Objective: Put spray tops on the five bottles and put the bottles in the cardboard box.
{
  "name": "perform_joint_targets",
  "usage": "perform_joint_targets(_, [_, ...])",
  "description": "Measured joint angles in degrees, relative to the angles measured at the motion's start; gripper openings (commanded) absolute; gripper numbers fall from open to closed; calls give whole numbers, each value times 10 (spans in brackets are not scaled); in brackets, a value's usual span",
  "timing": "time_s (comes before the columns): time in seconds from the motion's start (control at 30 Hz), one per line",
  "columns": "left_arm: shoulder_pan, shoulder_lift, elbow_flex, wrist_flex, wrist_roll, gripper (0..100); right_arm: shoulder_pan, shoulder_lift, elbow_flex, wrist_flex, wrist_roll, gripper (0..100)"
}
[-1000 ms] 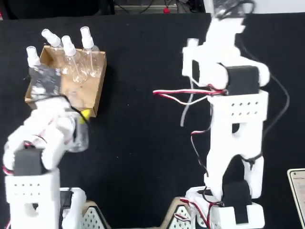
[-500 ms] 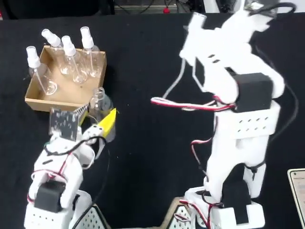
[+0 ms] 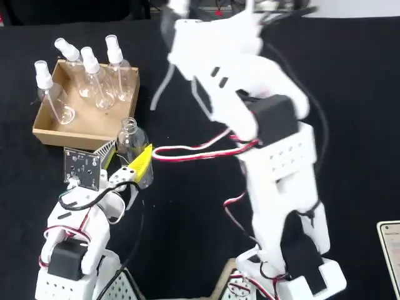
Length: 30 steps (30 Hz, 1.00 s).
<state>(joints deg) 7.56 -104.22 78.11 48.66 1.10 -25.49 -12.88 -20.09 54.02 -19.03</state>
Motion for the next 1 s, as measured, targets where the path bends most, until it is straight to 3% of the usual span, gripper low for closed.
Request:
perform_joint_targets(0.17, [-1, 0, 33, -78, 0, 159, -19, 1, 67, -88, 62, 15])
perform_joint_targets(0.47, [-1, 1, 161, -292, 0, 159, -25, 1, 64, -100, 82, 15])
perform_joint_targets(1.0, [40, 1, 173, -316, 0, 159, -71, 1, 23, -82, 85, 15])
